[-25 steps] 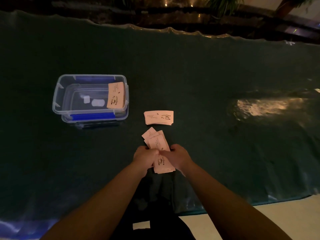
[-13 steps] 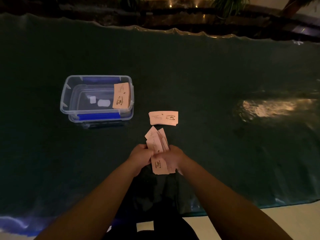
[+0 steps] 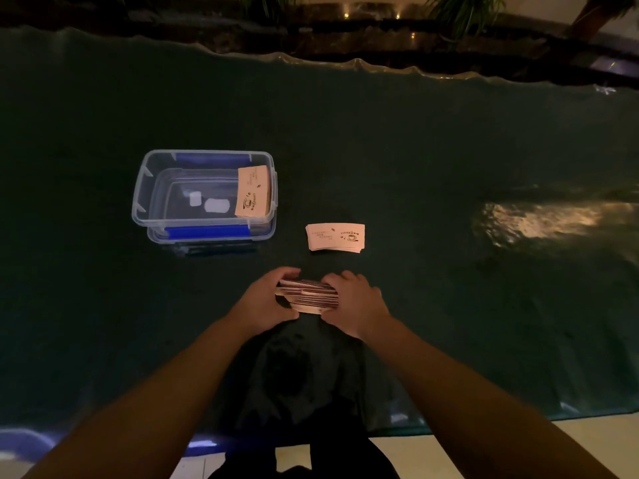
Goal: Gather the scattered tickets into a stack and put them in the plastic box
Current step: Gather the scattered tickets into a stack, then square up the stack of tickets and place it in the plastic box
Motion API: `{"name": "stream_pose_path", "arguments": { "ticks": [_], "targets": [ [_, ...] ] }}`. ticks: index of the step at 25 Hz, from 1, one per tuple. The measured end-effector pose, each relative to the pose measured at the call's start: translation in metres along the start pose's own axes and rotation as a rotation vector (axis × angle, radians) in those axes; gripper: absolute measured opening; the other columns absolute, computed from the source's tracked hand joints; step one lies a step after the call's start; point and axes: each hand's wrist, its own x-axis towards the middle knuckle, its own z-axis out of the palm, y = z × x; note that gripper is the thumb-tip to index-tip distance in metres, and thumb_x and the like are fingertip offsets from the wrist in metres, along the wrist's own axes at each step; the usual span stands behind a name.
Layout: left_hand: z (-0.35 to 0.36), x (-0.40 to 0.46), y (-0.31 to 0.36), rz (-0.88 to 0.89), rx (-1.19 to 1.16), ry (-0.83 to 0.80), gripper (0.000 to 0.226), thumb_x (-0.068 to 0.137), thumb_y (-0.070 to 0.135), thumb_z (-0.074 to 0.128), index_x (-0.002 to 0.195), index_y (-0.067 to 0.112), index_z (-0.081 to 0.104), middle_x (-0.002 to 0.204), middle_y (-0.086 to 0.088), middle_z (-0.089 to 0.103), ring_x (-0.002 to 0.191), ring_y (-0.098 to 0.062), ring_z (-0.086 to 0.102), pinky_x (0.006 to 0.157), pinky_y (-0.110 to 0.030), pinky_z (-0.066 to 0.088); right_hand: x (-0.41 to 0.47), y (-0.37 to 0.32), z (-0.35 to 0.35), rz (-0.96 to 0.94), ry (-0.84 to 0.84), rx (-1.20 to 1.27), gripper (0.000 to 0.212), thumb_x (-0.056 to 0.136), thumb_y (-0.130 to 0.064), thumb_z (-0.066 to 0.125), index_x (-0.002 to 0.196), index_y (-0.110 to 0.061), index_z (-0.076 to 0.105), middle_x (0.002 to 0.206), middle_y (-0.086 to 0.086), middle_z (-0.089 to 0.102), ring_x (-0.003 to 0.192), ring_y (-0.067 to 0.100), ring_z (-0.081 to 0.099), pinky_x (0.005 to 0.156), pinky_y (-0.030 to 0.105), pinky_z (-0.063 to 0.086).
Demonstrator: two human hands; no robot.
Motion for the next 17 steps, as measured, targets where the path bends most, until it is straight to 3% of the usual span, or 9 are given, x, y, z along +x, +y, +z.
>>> {"name": "stream_pose_path", "arguments": {
  "ticks": [4, 7, 9, 13, 17],
  "targets": [
    [0.007, -0.001, -0.004, 0.02, -0.025, 0.019, 0.076, 0.074, 0.008, 0.089, 0.132, 0.045, 0.056, 0.122, 0.025, 0.062, 0.107, 0.016, 0.059, 0.096, -0.017, 0.048, -0.009, 0.022, 0.015, 0.047, 0.063, 0.139, 0.072, 0.08, -0.038, 0.082, 0.143, -0.036, 0.048, 0.137, -0.001, 0.053, 0.131, 0.023, 0.045, 0.11, 0.052, 0.045],
    [0.008, 0.001, 0.0, 0.047, 0.002, 0.011, 0.068, 0.076, 0.01, 0.088, 0.118, 0.053, 0.056, 0.113, 0.026, 0.066, 0.105, 0.024, 0.057, 0.083, -0.008, 0.045, -0.015, 0.038, 0.024, 0.048, 0.134, 0.312, 0.059, 0.08, -0.029, 0.085, 0.132, -0.033, 0.059, 0.124, -0.006, 0.058, 0.12, 0.018, 0.053, 0.101, 0.038, 0.048],
    [0.007, 0.004, 0.004, 0.067, 0.001, -0.01, 0.063, 0.076, 0.011, 0.088, 0.113, 0.053, 0.059, 0.112, 0.025, 0.069, 0.106, 0.023, 0.058, 0.085, -0.011, 0.045, -0.014, 0.045, 0.021, 0.044, 0.126, 0.392, 0.052, 0.079, -0.026, 0.087, 0.125, -0.033, 0.064, 0.117, -0.01, 0.063, 0.11, 0.013, 0.06, 0.094, 0.032, 0.049],
    [-0.011, 0.014, 0.018, 0.031, -0.108, -0.087, 0.057, 0.072, 0.019, 0.092, 0.113, 0.049, 0.068, 0.113, 0.024, 0.074, 0.109, 0.012, 0.065, 0.094, -0.022, 0.05, -0.009, 0.061, -0.003, 0.079, -0.009, 0.761, 0.054, 0.069, -0.014, 0.094, 0.115, -0.029, 0.07, 0.11, -0.004, 0.078, 0.105, 0.012, 0.073, 0.093, 0.037, 0.059],
    [-0.03, 0.029, 0.043, -0.104, -0.36, -0.103, 0.057, 0.072, 0.016, 0.092, 0.12, 0.039, 0.071, 0.123, 0.007, 0.075, 0.117, -0.013, 0.07, 0.099, -0.045, 0.058, -0.001, 0.071, -0.029, 0.096, -0.03, 1.038, 0.053, 0.071, -0.01, 0.095, 0.115, -0.02, 0.068, 0.105, -0.008, 0.082, 0.101, 0.015, 0.077, 0.079, 0.032, 0.064]
  ]
}}
